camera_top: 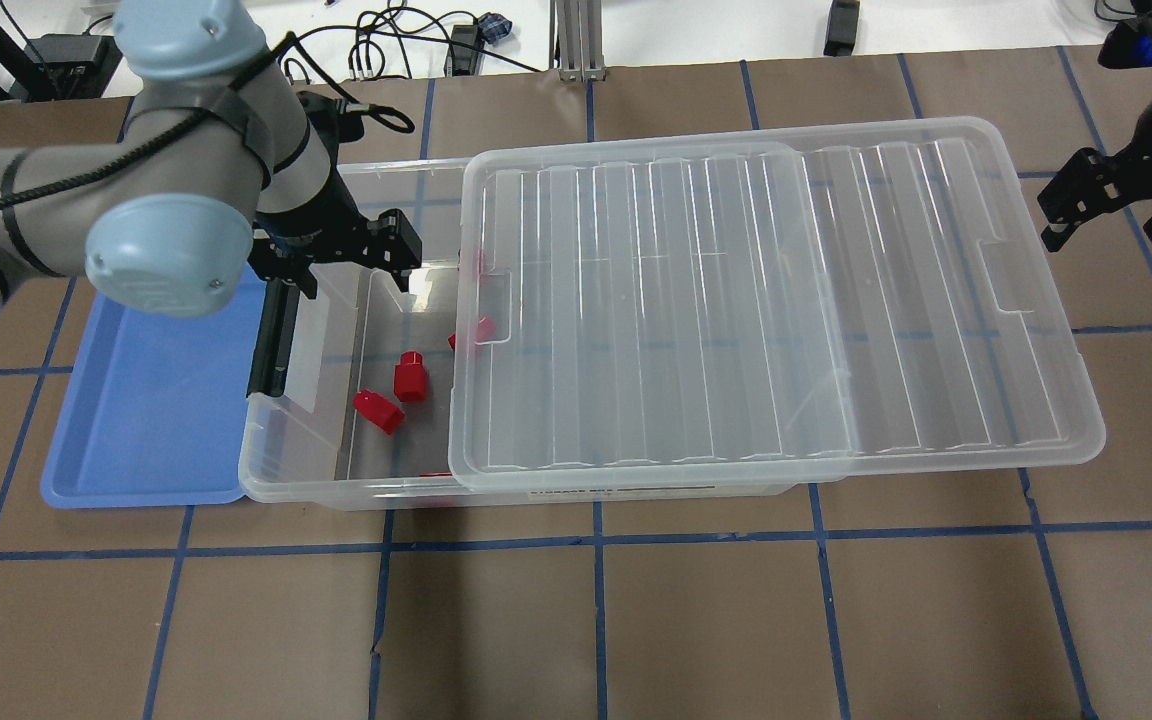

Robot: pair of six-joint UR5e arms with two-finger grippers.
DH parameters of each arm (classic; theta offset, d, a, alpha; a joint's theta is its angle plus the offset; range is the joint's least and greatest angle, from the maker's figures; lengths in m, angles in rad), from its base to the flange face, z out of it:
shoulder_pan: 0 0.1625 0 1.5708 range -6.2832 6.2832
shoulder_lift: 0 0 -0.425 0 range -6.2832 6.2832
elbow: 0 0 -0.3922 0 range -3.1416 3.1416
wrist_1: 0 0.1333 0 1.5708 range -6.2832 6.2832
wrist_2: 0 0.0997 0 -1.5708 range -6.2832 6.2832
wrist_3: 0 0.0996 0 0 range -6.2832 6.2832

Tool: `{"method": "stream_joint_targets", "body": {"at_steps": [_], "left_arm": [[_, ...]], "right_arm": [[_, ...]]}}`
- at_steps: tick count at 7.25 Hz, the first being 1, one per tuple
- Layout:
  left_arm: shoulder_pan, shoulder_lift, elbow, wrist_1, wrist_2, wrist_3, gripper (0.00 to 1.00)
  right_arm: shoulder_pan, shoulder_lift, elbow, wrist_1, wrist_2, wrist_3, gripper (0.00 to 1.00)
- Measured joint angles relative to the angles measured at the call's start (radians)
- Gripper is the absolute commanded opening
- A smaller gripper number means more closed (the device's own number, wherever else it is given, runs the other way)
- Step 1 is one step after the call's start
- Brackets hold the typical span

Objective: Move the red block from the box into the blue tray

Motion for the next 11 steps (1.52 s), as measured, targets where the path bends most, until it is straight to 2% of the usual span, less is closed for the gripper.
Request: {"method": "stream_joint_targets", "body": {"at_steps": [1, 3, 6, 8, 11], "left_arm": [[-0.001, -0.015, -0.046, 0.043, 0.0, 0.004, 1.0], [-0.006, -0.061, -0.076, 0.088, -0.015, 0.006, 1.0], [-0.006, -0.115, -0.105, 0.155, -0.045, 0.033, 1.0], [-0.004, -0.129, -0.127, 0.187, -0.047, 0.041, 1.0], [0.001, -0.148, -0.138, 0.201, -0.047, 0.041, 1.0]], "right_arm": [[0.004, -0.045, -0.031, 0.074, -0.001, 0.02, 1.0], [0.043, -0.106, -0.085, 0.19, 0.001, 0.108, 1.0], [0.084, -0.118, -0.097, 0.21, -0.014, 0.132, 1.0], [0.086, -0.117, -0.088, 0.206, -0.068, 0.124, 1.0], [0.087, -0.118, -0.086, 0.21, -0.08, 0.126, 1.0]]}}
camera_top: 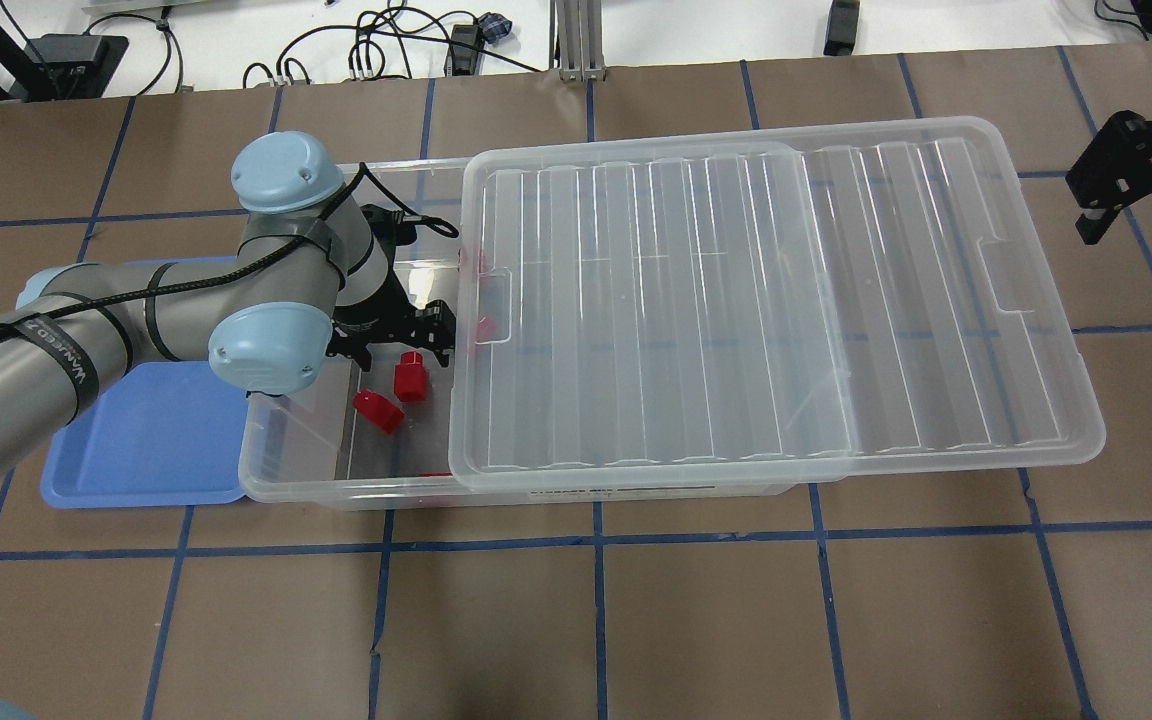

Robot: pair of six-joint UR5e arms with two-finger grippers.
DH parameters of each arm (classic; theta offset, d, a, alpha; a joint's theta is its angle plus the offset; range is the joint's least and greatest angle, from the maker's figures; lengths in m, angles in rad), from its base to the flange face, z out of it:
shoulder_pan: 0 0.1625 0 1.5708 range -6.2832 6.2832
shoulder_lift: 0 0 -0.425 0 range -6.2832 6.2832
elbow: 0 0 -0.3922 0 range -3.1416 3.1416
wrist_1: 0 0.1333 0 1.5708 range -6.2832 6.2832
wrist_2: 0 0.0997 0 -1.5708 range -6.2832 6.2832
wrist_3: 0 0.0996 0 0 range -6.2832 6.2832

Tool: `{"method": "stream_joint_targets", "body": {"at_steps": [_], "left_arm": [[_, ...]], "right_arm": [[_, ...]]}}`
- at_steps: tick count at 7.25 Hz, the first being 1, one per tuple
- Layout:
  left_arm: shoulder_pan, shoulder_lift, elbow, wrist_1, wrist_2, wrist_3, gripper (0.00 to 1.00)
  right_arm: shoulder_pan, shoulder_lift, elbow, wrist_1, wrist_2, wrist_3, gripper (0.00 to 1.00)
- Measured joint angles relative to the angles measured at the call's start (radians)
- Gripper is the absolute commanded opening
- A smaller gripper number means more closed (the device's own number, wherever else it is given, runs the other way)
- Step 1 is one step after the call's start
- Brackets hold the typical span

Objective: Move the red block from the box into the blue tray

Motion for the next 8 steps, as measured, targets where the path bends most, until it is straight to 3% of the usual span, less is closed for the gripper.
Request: {"method": "stream_joint_targets", "body": {"at_steps": [5, 6, 7, 8], "left_arm": [[0.002, -0.032, -0.008, 0.0, 0.005, -0.005, 1.0], [0.004, -0.034, -0.014, 0.003, 0.005, -0.003, 0.96], [0.005, -0.04, -0.018, 0.004, 0.005, -0.005, 0.8], [0.006, -0.047, -0.021, 0.005, 0.005, -0.009, 0.51]], "right_arm": [[0.0, -0.001, 0.005, 0.008, -0.003, 0.001, 1.0], [0.0, -0.001, 0.006, 0.008, -0.003, 0.001, 1.0], [0.0, -0.001, 0.007, 0.008, -0.003, 0.001, 1.0], [0.0, -0.001, 0.007, 0.009, -0.003, 0.001, 1.0]]}}
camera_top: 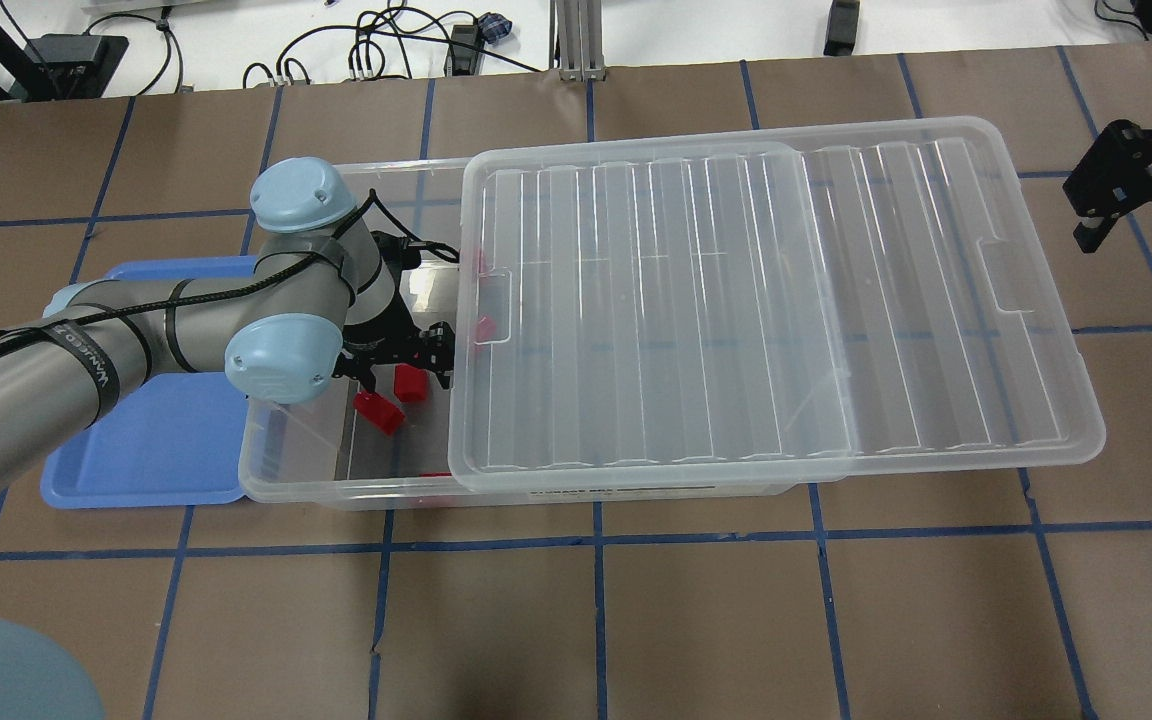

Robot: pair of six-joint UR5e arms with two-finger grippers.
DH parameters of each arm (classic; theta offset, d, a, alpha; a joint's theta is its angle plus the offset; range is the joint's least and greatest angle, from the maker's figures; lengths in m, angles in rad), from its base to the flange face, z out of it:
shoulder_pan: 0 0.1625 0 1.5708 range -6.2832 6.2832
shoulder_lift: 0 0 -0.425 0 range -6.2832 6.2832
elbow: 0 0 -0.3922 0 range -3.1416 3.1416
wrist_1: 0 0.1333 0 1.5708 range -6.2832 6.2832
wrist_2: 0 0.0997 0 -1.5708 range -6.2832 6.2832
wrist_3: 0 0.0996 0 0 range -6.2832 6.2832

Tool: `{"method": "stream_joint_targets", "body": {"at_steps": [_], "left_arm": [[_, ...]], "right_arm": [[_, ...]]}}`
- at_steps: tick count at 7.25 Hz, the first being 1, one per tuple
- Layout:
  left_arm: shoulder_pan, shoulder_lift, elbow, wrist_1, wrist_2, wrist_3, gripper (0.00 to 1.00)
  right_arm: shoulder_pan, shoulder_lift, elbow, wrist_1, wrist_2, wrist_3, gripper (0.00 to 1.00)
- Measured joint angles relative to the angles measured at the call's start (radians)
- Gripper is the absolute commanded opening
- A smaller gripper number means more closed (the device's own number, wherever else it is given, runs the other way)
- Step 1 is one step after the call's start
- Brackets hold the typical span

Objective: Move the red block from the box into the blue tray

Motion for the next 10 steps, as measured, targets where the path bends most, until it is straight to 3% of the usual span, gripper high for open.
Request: {"method": "stream_joint_targets", "body": {"at_steps": [3, 4, 5, 8, 10], "left_arm": [[0.001, -0.01, -0.003, 0.017, -0.002, -0.002, 0.48], [0.001, -0.009, -0.002, 0.019, -0.002, -0.001, 0.34], [0.001, -0.009, -0.002, 0.02, -0.001, 0.001, 0.1], [0.022, 0.033, 0.052, -0.014, 0.003, 0.008, 0.1], [0.032, 0.091, 0.157, -0.182, 0.0, 0.005, 0.1]], "right_arm": [[0.0, 0.0, 0.001, 0.0, 0.001, 0.0, 1.0], [0.0, 0.0, 0.001, -0.001, 0.001, 0.001, 1.0], [0.0, 0.0, 0.001, -0.001, 0.001, 0.001, 1.0], [0.0, -0.001, 0.0, -0.001, 0.003, 0.003, 1.0], [0.0, -0.002, -0.001, 0.001, 0.001, 0.005, 1.0]]}}
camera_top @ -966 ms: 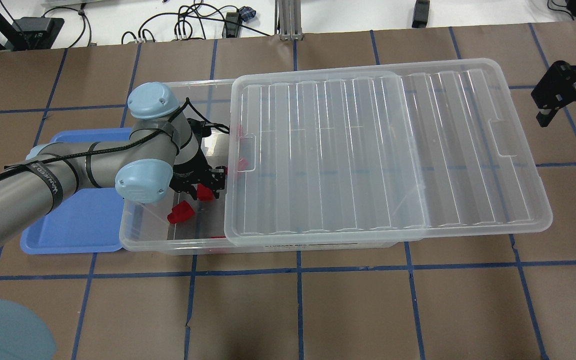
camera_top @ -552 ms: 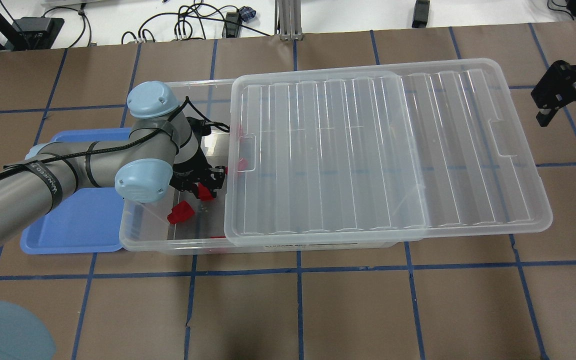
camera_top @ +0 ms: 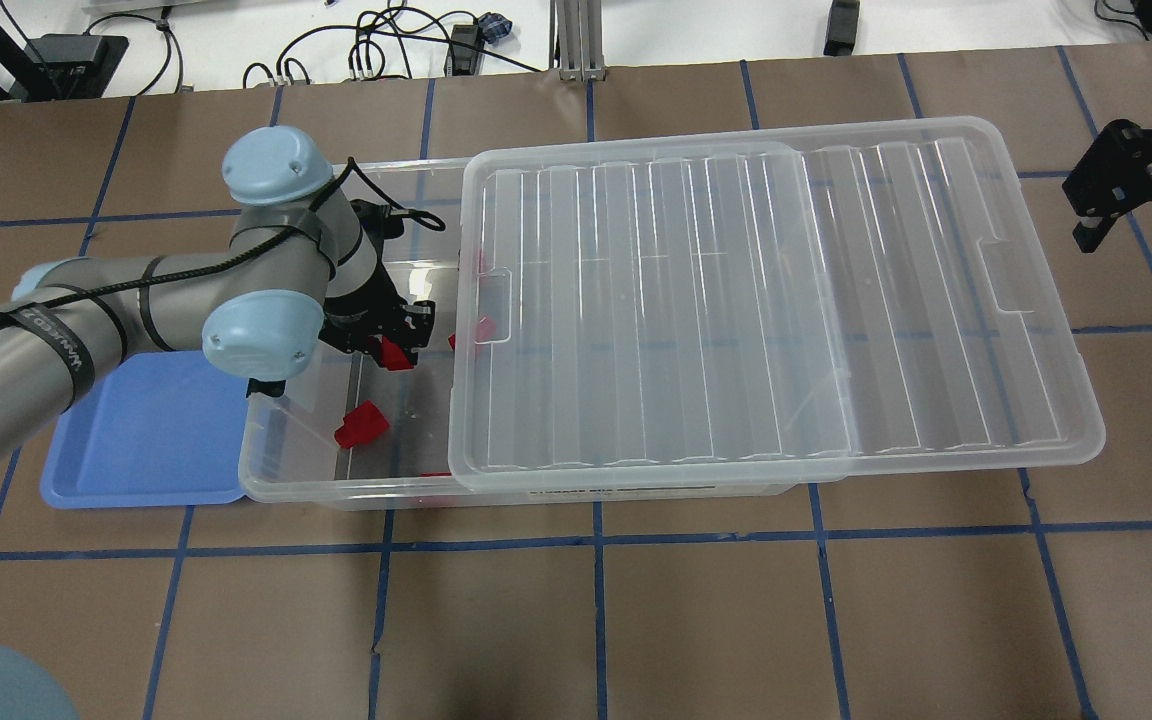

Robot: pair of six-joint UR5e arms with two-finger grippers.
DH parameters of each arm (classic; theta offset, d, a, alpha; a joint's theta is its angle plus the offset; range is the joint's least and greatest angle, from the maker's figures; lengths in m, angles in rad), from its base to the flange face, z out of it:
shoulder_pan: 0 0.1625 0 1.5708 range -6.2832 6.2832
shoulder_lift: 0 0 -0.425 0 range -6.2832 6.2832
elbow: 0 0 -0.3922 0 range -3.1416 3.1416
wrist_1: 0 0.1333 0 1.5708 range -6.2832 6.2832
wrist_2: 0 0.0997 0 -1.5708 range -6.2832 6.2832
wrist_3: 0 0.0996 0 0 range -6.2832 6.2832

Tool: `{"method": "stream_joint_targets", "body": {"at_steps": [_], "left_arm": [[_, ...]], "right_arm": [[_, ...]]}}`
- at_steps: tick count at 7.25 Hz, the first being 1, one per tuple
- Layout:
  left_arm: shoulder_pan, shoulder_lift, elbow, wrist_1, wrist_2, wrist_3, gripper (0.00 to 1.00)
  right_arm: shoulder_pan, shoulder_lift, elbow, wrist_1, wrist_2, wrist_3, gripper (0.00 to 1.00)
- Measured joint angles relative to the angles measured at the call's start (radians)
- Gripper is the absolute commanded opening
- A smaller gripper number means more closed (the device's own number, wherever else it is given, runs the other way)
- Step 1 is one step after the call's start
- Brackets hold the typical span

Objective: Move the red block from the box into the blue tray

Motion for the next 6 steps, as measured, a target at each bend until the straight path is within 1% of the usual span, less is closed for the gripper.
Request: {"method": "stream_joint_targets", "body": {"at_steps": [3, 4, 5, 6], "left_arm": [[0.026, 0.095, 0.186, -0.281, 0.009, 0.006, 0.1], [0.08, 0.099, 0.233, -0.347, 0.021, 0.036, 0.1], [0.166, 0.086, 0.25, -0.37, 0.029, 0.11, 0.1], [0.259, 0.062, 0.243, -0.348, 0.029, 0.217, 0.1]], "right_arm": [[0.0, 0.004, 0.002, 0.004, -0.002, 0.001, 1.0], [0.0, 0.006, 0.003, 0.004, -0.002, 0.002, 1.0], [0.0, 0.008, 0.004, 0.004, -0.004, 0.003, 1.0], [-0.002, 0.01, 0.004, 0.003, -0.007, 0.002, 1.0]]}}
